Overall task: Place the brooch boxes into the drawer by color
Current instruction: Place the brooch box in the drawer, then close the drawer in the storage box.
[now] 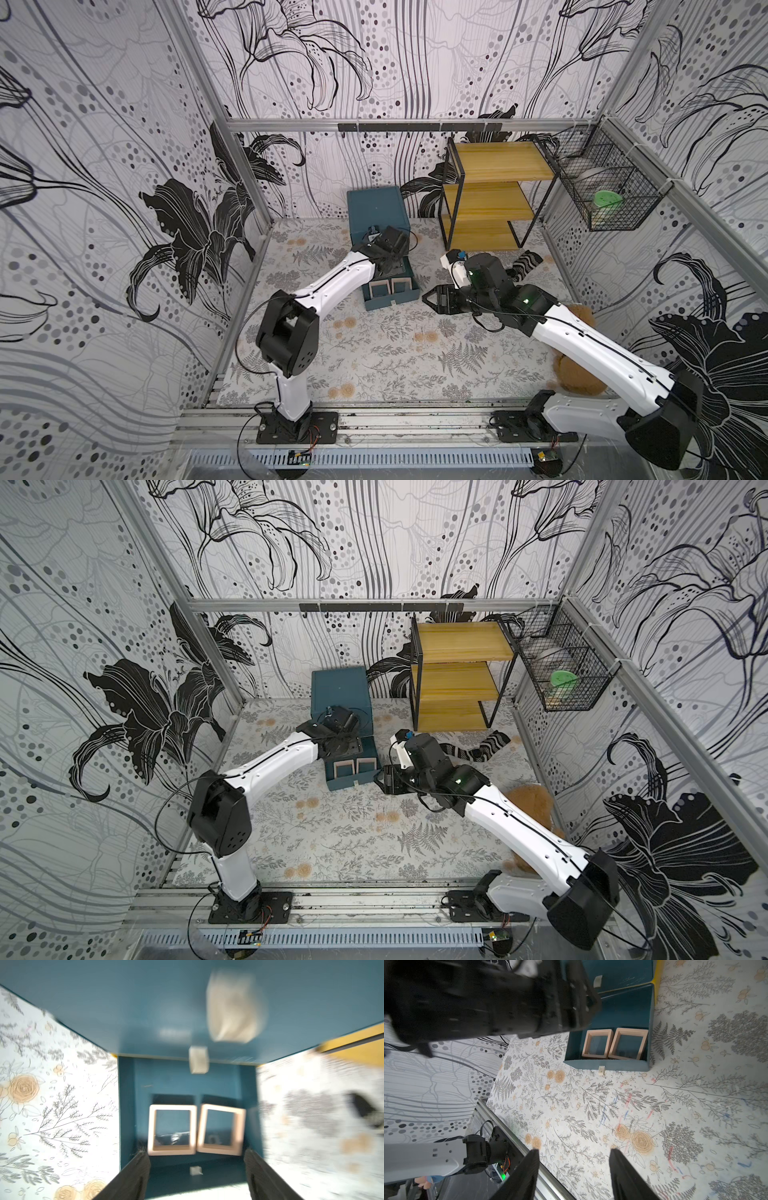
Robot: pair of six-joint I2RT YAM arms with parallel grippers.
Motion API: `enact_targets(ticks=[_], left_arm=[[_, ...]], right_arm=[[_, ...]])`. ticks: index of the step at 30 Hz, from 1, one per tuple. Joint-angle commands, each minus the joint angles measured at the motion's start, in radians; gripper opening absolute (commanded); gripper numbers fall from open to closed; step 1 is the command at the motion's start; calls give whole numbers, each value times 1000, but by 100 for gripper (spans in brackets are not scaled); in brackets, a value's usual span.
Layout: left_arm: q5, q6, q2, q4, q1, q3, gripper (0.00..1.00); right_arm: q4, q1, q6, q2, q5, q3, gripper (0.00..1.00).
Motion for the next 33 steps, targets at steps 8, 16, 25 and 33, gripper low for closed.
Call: enact_targets(ticks=[8, 16, 25, 33], left_arm=[[51, -27, -212, 31, 81, 74, 78], [84, 9, -160, 34, 221, 170, 82], [229, 72, -19, 83, 337, 225, 83], [243, 107, 127, 57, 362, 338, 76]], right_arm=[[126, -56, 138, 128, -89, -107, 49], [180, -61, 216, 217, -100, -129, 41], [221, -79, 318, 287, -115, -159, 32], [353, -88, 434, 382, -148, -165, 29]])
